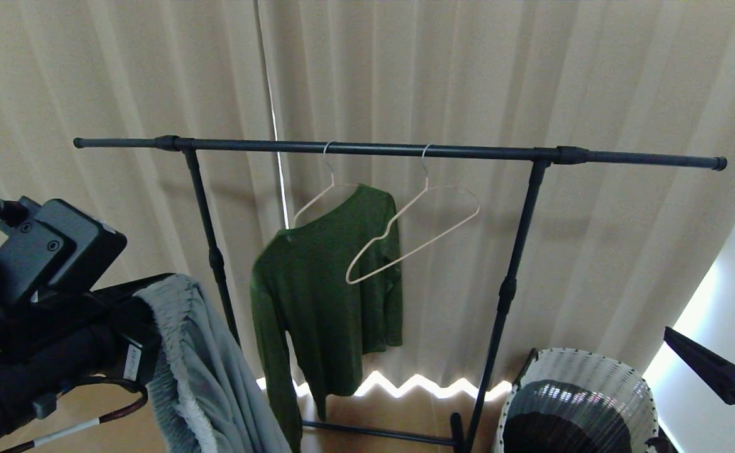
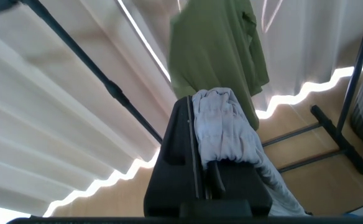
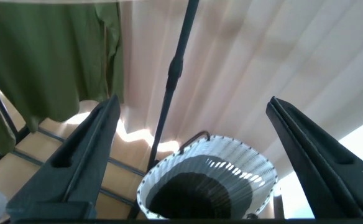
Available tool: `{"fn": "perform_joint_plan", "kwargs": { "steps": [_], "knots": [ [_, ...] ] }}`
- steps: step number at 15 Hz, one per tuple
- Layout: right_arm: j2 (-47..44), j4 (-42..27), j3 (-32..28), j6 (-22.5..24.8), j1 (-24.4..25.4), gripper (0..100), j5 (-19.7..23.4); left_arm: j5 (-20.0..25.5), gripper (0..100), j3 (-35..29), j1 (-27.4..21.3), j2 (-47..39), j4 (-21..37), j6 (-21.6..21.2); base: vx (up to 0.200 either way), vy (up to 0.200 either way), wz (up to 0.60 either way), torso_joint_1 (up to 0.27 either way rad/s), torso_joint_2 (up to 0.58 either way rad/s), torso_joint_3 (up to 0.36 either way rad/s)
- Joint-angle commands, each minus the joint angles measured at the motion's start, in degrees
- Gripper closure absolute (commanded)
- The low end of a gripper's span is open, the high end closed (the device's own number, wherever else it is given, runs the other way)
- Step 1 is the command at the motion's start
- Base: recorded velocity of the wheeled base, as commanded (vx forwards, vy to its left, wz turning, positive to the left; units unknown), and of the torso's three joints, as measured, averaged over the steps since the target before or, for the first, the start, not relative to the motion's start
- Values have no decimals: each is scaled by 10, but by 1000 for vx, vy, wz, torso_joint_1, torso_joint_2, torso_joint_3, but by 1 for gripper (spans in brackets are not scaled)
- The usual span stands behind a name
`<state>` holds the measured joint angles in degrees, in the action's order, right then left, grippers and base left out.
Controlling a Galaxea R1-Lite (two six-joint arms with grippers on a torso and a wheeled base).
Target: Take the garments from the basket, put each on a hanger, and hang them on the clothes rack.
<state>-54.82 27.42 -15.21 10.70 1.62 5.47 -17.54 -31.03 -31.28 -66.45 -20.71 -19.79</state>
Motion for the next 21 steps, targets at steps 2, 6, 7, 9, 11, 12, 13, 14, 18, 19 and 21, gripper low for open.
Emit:
{"fn": "perform_joint_plan", "kwargs": {
  "steps": [2, 6, 7, 9, 11, 12, 13, 14, 18, 19, 21],
  "knots": [
    [-1, 1, 0, 0, 0, 0, 1, 0, 100, 1, 0, 0, 1, 0, 0, 0, 0, 81, -156, -83],
    [-11, 3, -3, -1, 0, 0, 3, -4, 100, 26, 2, 13, -2, -32, 0, 0, 0, 9, -13, -10],
    [-9, 3, -3, -3, 0, 0, 4, -2, 100, 33, 2, 24, -3, -32, 0, 0, 0, 0, 0, 0],
    [-9, -4, 6, -7, 0, 0, 5, -1, 100, 33, 2, 40, -4, -30, 0, 0, 0, 0, 0, 0],
    [-41, -1, 1, -5, 5, 0, 4, -1, 100, 42, 2, 43, -5, -31, 0, 0, 0, 0, 0, 0],
    [-50, 2, -5, -6, 5, 0, 5, -1, 100, 43, 2, 44, -5, -31, 0, 0, 0, 0, 0, 0],
    [-55, -7, -22, -7, 5, 0, 7, -1, 100, 44, 2, 44, -5, -30, 0, 0, 0, 0, 0, 0],
    [-59, -9, -27, -7, 5, 0, 7, 0, 100, 47, 2, 46, -6, -29, 0, 0, 0, 0, 0, 0],
    [-61, -14, -61, -6, 5, 0, 4, 3, 100, 49, 10, 50, -5, -31, 0, 0, 0, 0, 0, 0],
    [-62, -18, -65, -6, 5, 0, 4, 3, 100, 49, 10, 49, -4, -31, 0, 0, 0, 0, 0, 0],
    [-62, -27, -70, -6, 5, 0, 4, 3, 100, 47, 10, 49, -4, -31, 0, 0, 0, 0, 0, 0]
  ]
}}
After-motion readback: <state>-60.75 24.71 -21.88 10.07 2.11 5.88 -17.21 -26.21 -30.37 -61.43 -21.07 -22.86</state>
